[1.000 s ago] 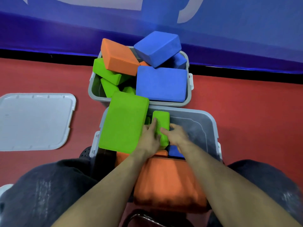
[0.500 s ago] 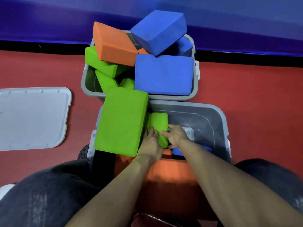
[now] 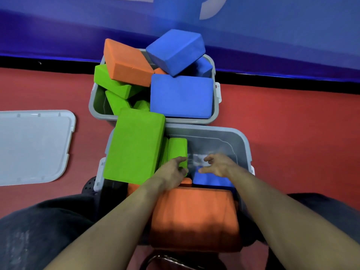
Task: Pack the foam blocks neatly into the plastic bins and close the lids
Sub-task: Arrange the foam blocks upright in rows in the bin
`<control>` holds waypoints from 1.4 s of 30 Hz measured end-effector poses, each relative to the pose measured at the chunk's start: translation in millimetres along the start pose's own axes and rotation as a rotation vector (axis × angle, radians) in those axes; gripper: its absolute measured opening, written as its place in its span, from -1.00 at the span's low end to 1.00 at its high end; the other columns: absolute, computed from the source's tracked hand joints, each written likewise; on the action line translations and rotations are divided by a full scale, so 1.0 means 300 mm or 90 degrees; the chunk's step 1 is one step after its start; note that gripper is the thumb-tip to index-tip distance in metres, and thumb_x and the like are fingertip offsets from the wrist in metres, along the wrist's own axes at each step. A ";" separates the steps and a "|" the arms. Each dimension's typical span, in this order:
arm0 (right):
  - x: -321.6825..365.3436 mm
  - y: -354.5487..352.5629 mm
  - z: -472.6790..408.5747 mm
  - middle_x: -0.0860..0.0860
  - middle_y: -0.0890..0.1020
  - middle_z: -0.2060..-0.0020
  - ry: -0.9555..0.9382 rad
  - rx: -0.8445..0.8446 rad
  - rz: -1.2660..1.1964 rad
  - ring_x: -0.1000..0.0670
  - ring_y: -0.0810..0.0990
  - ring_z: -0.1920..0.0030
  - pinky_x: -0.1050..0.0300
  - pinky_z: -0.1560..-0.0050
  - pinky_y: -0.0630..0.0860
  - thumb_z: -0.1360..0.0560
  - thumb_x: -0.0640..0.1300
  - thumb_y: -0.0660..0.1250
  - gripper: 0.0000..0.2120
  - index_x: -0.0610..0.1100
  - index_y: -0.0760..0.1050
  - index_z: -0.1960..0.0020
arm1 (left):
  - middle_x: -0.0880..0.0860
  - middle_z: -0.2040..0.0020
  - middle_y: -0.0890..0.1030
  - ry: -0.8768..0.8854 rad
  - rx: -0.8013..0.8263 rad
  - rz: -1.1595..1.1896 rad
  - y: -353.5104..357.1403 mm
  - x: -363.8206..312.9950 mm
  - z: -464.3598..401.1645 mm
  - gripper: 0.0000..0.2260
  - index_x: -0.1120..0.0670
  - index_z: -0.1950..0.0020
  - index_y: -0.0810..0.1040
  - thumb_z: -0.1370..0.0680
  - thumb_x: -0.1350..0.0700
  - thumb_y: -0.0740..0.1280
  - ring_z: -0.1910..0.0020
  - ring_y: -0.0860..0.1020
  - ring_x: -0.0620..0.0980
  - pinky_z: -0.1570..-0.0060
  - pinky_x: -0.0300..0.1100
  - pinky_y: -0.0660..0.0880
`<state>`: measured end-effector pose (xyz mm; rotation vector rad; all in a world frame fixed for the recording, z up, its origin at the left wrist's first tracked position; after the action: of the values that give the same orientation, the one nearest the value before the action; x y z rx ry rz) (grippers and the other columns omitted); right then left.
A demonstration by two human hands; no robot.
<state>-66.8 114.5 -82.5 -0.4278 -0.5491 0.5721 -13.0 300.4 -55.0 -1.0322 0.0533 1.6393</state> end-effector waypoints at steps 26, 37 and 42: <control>-0.113 -0.014 -0.031 0.00 0.69 -0.10 0.048 -0.112 -0.056 -0.07 0.64 -0.09 0.03 -0.16 0.56 -0.07 0.55 0.42 -0.10 -0.03 0.59 -0.20 | -0.09 -0.11 0.68 -0.041 0.187 -0.081 0.085 0.050 0.003 -0.46 -0.02 -0.13 0.69 -0.27 -0.29 0.58 -0.11 0.64 -0.12 -0.18 -0.24 0.53; -0.034 -0.027 -0.020 -0.11 0.68 -0.09 0.144 -0.245 -0.311 -0.17 0.67 -0.04 -0.08 -0.10 0.63 0.05 0.66 0.34 0.11 -0.19 0.57 -0.16 | -0.04 -0.64 0.10 0.011 0.035 -0.104 0.045 0.019 0.002 -0.16 -0.14 -0.57 0.31 -0.36 -0.31 0.53 -0.61 0.10 0.08 -0.56 0.02 0.15; 0.004 -0.014 -0.053 -0.11 0.69 0.05 0.123 -0.249 -0.291 -0.16 0.67 0.08 0.08 0.21 0.52 -0.09 0.60 0.38 -0.10 -0.19 0.57 0.01 | -0.09 -0.66 0.00 0.017 0.048 -0.090 0.063 0.019 -0.007 -0.23 -0.14 -0.58 0.32 -0.42 -0.29 0.49 -0.64 -0.02 0.03 -0.58 -0.05 0.03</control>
<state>-54.8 108.5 -92.2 -0.6953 -0.5500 -0.0211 -27.0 296.8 -68.6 -0.9779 0.0579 1.4854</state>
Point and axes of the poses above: each hand's wrist, its own z-axis away from the middle knuckle, its own y-axis out of the palm, x = y × z, the point moved 6 cm from there along -z, towards the middle knuckle
